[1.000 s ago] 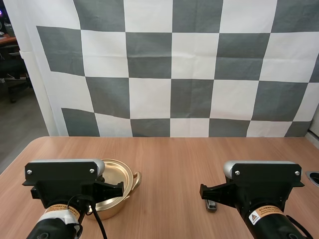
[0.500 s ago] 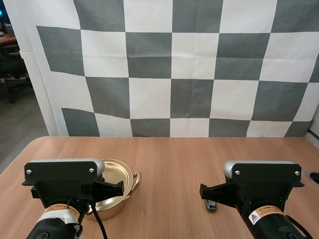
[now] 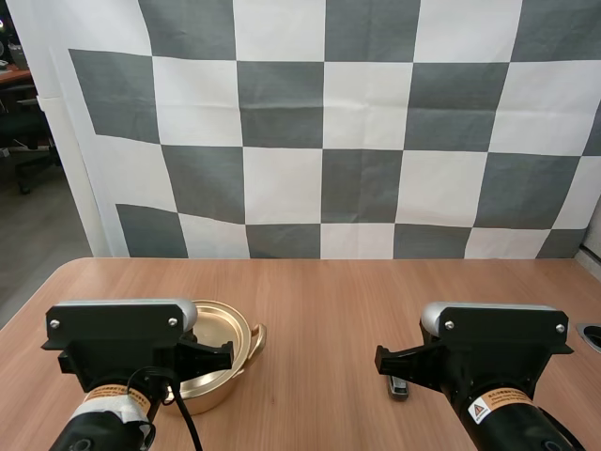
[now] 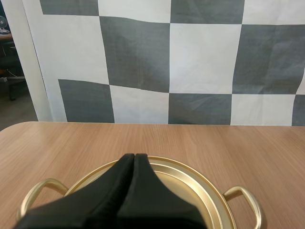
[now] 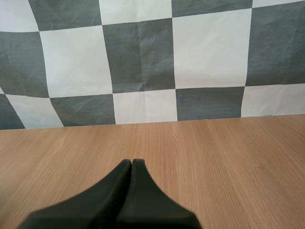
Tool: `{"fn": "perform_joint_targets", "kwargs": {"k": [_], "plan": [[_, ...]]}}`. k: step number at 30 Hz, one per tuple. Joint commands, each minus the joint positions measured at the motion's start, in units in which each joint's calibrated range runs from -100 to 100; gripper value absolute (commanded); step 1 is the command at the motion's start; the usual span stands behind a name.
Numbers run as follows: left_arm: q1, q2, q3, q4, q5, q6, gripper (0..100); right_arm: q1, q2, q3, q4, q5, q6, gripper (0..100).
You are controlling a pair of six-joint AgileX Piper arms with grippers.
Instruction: Open the pot, put the car inside, and close it
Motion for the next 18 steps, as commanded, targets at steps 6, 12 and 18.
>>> {"fn": "perform_joint_targets", "kwargs": {"k": [6, 12, 18], "plan": [[0.02, 0.0, 0.0, 0.1, -0.1, 0.0, 0, 0.0, 0.0, 0.0, 1.7, 0.1, 0.0, 0], [0.02, 0.0, 0.0, 0.1, -1.4, 0.0, 0, 0.0, 0.0, 0.0, 4.0, 0.1, 0.0, 0], [0.02, 0.0, 0.0, 18.7, -29.9, 6.0, 0, 0.0, 0.0, 0.0, 3.1, -0.5, 0.0, 0]]}}
